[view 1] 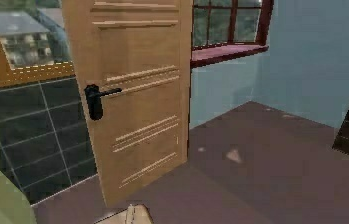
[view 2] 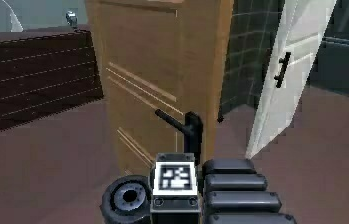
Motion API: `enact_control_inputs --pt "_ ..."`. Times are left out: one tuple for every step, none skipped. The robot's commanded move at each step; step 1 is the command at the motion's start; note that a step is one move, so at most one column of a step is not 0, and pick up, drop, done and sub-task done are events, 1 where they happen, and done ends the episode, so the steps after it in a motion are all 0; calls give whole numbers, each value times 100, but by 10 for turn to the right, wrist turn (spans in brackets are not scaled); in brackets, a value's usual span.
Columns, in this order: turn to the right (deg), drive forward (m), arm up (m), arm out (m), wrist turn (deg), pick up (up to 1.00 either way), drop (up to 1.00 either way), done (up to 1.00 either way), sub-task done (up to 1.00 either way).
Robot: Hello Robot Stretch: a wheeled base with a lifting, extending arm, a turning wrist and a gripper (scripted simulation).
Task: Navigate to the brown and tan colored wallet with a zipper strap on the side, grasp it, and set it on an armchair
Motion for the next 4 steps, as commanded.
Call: enact_control_inputs --pt "390 0 0 0 0 0 0 0 0" --pt "0 25 0 0 0 0 0 0 0" --pt "90 0 0 0 0 0 0 0 0" --pt "0 100 0 0 0 0 0 0 0"
